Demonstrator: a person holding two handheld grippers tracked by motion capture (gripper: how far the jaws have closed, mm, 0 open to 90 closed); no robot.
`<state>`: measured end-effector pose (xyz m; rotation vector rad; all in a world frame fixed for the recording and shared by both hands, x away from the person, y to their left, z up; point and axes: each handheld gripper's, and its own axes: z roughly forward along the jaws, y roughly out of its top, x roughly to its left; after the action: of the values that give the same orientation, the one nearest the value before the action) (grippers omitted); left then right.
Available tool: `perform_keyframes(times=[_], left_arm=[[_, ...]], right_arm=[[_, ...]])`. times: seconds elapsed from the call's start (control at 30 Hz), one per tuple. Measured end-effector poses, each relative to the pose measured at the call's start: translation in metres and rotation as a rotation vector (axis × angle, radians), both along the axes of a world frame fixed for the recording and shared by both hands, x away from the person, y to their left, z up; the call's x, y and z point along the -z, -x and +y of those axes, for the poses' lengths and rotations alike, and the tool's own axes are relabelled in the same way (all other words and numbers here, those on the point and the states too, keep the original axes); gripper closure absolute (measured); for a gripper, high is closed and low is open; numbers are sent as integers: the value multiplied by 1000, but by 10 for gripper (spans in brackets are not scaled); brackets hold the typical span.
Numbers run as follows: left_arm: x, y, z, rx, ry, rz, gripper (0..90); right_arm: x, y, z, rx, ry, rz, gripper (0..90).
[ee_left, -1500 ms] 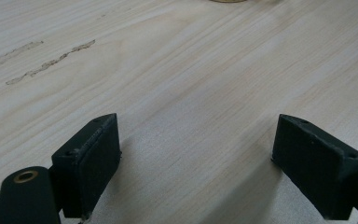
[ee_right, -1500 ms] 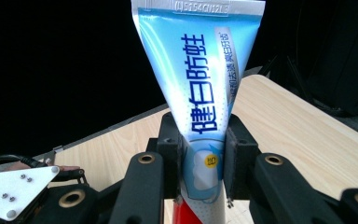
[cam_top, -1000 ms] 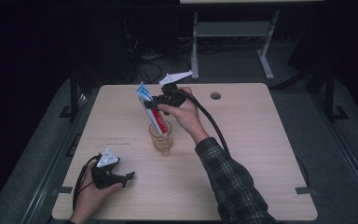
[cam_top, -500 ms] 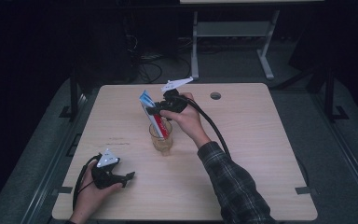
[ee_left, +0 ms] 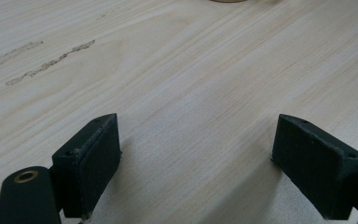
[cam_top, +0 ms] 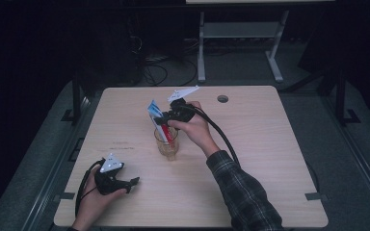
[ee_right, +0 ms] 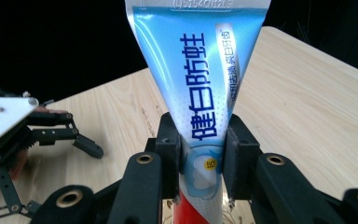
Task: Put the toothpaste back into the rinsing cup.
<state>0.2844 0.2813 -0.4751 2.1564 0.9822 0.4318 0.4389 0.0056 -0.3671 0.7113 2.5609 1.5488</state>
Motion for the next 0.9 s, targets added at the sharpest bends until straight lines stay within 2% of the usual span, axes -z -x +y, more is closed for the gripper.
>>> perform_keyframes(times=[0.2, 0.47, 0.53, 0.6, 0.7, 0.9], left_arm=[[0, 0, 0, 0, -2, 0, 143], [0, 0, 0, 0, -1, 0, 142], [0, 0, 0, -1, -1, 0, 142], [0, 0, 0, -1, -1, 0, 143], [0, 0, 0, 0, -1, 0, 142], [0, 0, 0, -1, 0, 0, 143]], right_arm=[[4, 0, -1, 0, 17, 9, 704], [5, 1, -1, -5, 13, 9, 692], [5, 1, 0, -2, 20, 4, 673], [5, 0, 0, -7, 13, 13, 623], [5, 2, -2, -3, 32, 10, 556], [4, 3, -10, 11, 34, 6, 534]])
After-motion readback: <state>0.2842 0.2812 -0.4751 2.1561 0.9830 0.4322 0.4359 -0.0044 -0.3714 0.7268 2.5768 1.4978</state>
